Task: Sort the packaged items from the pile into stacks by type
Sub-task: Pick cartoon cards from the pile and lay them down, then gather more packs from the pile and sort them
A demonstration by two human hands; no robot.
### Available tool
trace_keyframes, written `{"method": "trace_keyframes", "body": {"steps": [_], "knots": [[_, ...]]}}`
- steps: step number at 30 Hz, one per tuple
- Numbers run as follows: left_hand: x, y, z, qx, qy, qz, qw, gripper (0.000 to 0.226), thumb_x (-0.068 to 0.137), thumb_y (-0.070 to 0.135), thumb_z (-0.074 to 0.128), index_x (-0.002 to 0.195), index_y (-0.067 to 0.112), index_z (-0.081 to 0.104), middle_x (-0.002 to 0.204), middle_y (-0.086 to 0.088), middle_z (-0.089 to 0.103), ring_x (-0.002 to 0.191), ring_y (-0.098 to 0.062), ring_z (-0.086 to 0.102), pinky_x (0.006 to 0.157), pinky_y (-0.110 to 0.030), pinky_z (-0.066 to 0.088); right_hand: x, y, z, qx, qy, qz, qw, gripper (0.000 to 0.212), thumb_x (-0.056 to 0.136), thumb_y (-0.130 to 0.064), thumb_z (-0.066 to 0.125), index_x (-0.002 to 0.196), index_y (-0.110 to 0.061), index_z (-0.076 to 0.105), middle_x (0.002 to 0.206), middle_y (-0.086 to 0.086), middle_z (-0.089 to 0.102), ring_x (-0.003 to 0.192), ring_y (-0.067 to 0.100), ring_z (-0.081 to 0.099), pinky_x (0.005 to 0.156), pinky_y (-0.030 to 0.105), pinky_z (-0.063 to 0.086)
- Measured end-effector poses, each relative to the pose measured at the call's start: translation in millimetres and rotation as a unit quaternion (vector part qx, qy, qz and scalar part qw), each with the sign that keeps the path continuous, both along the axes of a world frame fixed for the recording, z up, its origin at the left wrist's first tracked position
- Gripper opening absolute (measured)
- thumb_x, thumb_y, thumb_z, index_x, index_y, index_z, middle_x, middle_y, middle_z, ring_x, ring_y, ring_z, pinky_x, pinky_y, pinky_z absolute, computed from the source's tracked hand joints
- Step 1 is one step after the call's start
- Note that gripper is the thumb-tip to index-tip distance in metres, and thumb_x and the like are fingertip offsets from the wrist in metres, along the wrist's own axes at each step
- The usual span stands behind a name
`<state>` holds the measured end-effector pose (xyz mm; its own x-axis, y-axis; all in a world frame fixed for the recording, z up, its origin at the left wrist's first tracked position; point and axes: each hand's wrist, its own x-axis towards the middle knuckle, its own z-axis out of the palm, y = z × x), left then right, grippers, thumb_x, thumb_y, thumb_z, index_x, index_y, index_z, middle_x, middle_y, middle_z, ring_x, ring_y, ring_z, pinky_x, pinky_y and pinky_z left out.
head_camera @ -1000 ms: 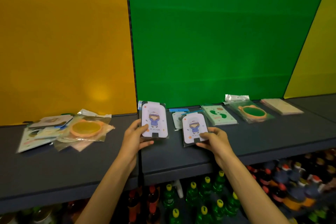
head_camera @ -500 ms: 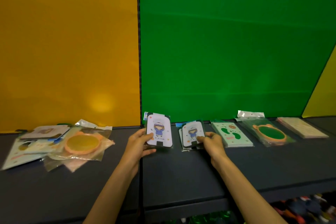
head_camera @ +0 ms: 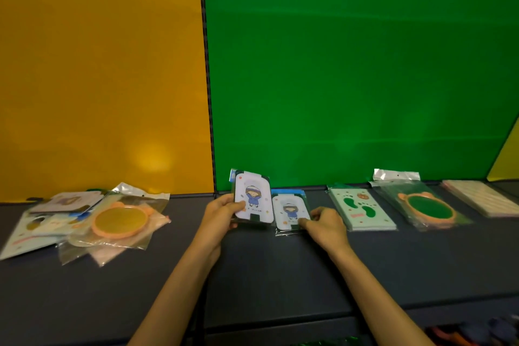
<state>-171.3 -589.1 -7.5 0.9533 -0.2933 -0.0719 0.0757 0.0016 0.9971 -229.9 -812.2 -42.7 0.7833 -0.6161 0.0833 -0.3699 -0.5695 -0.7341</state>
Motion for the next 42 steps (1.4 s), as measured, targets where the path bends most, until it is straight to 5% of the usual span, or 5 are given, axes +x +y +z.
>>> {"method": "trace_keyframes", "body": {"steps": [4, 12, 16, 24, 42], "knots": [[-0.7, -28.3, 1.8, 0.024, 0.006, -0.027, 0.999, 0.015, 0.094, 0.014, 0.061, 0.105, 0.016, 0.070, 0.095, 0.000, 0.078, 0.098, -0.022, 0.070, 0.091, -0.043, 0.051, 0.2, -12.3, 3.1, -0.014, 0.014, 0.024, 1.000, 0.031, 0.088, -0.034, 0.067, 0.093, -0.004, 0.071, 0.090, 0.010, 0.072, 0.086, 0.026, 0.065, 0.071, 0.034, 0.047], [2.6, -76.4, -3.5, 0.090, 0.018, -0.020, 0.996, 0.007, 0.090, 0.004, 0.065, 0.096, 0.000, 0.067, 0.096, -0.011, 0.075, 0.048, 0.003, 0.061, 0.043, -0.013, 0.042, -5.1, -41.2, 17.5, -0.063, -0.023, 0.058, 0.996, 0.026, 0.096, -0.029, 0.058, 0.112, -0.010, 0.067, 0.108, 0.004, 0.069, 0.098, 0.020, 0.059, 0.083, 0.029, 0.045], [8.7, -88.5, -17.1, 0.166, -0.009, -0.006, 0.986, 0.022, 0.085, 0.014, 0.074, 0.078, -0.002, 0.060, 0.086, -0.007, 0.077, 0.075, -0.013, 0.073, 0.069, -0.032, 0.060, -5.7, -50.5, 19.1, -0.085, -0.027, 0.072, 0.993, 0.026, 0.095, -0.032, 0.059, 0.112, -0.014, 0.067, 0.110, 0.003, 0.068, 0.099, 0.021, 0.061, 0.083, 0.030, 0.047], [-4.2, -89.2, -23.4, 0.440, -0.200, 0.053, 0.874, 0.045, 0.084, 0.049, 0.070, 0.113, 0.015, 0.068, 0.114, -0.006, 0.057, 0.100, -0.025, 0.061, 0.075, -0.032, 0.046, -12.2, -49.5, 20.0, -0.151, -0.037, 0.116, 0.981, 0.027, 0.096, -0.031, 0.056, 0.118, -0.017, 0.064, 0.117, 0.005, 0.060, 0.106, 0.021, 0.058, 0.090, 0.035, 0.047], [-49.5, 83.7, 8.3, 0.605, -0.327, 0.148, 0.710, 0.049, 0.093, 0.053, 0.048, 0.136, 0.032, 0.055, 0.137, 0.006, 0.058, 0.120, -0.021, 0.055, 0.092, -0.041, 0.046, 6.5, 91.7, 28.9, -0.249, -0.097, 0.361, 0.894, 0.033, 0.100, -0.040, 0.046, 0.129, -0.028, 0.056, 0.128, -0.003, 0.054, 0.120, 0.021, 0.049, 0.097, 0.040, 0.039]]}}
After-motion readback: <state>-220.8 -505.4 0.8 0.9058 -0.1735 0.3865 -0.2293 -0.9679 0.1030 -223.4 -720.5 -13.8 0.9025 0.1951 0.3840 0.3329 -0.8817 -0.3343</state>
